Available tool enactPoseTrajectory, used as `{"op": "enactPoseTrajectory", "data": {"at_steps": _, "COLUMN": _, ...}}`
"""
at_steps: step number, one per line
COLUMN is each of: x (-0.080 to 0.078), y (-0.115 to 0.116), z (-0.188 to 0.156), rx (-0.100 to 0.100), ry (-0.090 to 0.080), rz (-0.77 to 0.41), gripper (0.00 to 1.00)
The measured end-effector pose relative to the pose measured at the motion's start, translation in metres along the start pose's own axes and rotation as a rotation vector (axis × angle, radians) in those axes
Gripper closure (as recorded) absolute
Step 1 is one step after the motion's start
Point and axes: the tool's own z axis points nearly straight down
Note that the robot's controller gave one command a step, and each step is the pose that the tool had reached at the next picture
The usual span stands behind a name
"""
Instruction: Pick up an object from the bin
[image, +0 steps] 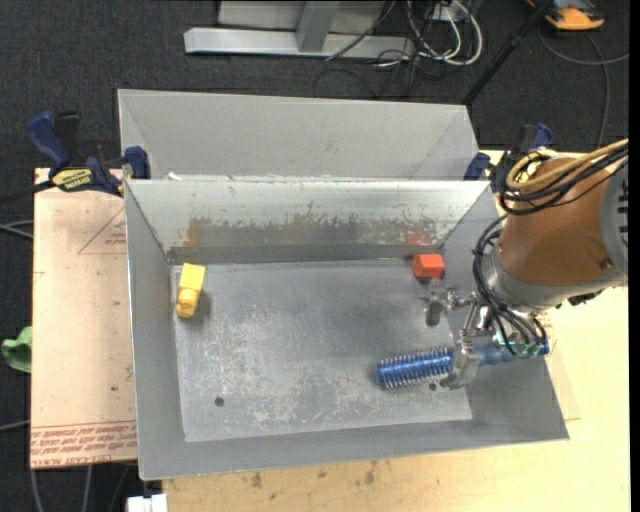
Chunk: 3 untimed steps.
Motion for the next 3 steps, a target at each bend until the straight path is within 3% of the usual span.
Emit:
{"op": "enactPoseTrajectory", "data": {"at_steps": 1, "x": -0.001, "y": -0.009, "z": 0.09, "rx": -0.002, "ry": 0.0, "rz": 0.162, "gripper": 0.0}}
{"op": "enactPoseTrajectory", "data": {"at_steps": 2, "x": -0.005, "y": -0.006, "z": 0.086, "rx": -0.005, "ry": -0.009, "rz": 0.158, "gripper": 1.0}}
{"op": "enactPoseTrajectory", "data": {"at_steps": 3, "x": -0.011, "y": -0.004, "z": -0.043, "rx": 0.001, "ry": -0.016, "rz": 0.134, "gripper": 1.0}}
